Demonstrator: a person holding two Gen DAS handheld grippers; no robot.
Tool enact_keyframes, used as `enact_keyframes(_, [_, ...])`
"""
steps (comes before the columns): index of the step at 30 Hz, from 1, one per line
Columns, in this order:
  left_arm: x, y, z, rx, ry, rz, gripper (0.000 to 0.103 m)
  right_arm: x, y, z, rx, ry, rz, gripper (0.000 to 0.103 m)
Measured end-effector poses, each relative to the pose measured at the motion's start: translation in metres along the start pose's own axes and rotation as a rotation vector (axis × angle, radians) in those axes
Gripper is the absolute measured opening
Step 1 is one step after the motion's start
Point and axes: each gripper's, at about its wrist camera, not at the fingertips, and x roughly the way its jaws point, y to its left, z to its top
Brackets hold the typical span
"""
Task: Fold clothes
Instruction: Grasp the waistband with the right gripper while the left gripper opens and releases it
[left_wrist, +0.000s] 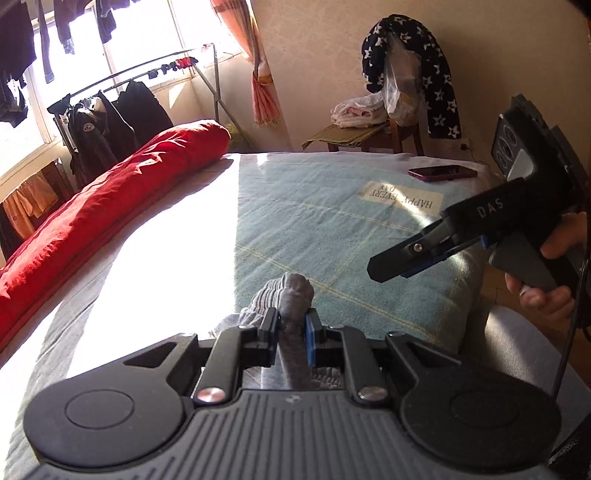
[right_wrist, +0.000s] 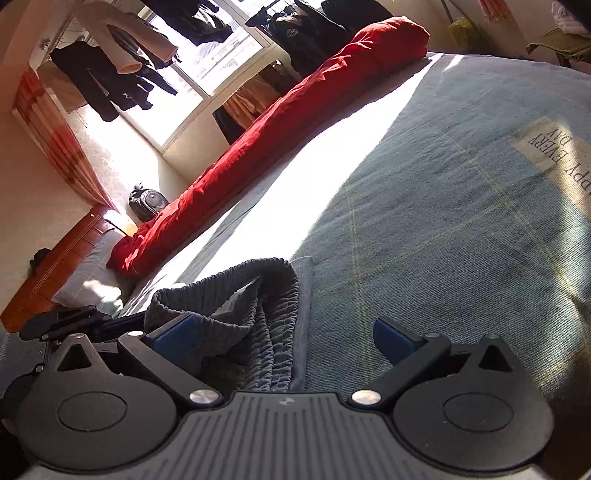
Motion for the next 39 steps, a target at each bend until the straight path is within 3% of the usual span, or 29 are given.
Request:
enact_keyframes(8, [-0.009,0.019,0.002,-0.045,-0.028,0.034,0.013,0.061,-0.018,0.016,0.351,0.147,0.463,0.103])
enact_keyframes(13, [-0.014,0.018,0.002,-0.034,-0.039,0.036,0.013,0.111,-0.026,0.018,0.499,0.208,0.518,0.103])
enact_keyframes(16, [-0.014,0.016,0.001,-0.021,-0.037,0.027,0.013,0.135,-0.029,0.017,0.565,0.219,0.524,0.103])
enact_keyframes(21, [-0.005,0.01,-0.004,0.005,-0.025,0.013,0.016,0.135,-0.046,0.026,0.644,0.076,0.544,0.103])
enact_keyframes(26, [-0.002,0.013,-0.007,-0.023,-0.04,0.04,0.015,0.11,-0.04,0.029,0.508,0.093,0.476,0.102])
enact_keyframes(32, [-0.012,0.026,-0.004,-0.079,-0.076,0.074,0.014,0.09,-0.037,0.018,0.414,0.152,0.439,0.069])
enact_keyframes(38, [-0.019,0.021,-0.004,-0.059,-0.08,0.071,0.014,0.128,-0.028,0.022,0.415,0.232,0.341,0.051])
enact_keyframes(39, [-0.019,0.021,-0.004,-0.058,-0.082,0.071,0.014,0.135,-0.025,0.023,0.411,0.247,0.32,0.04])
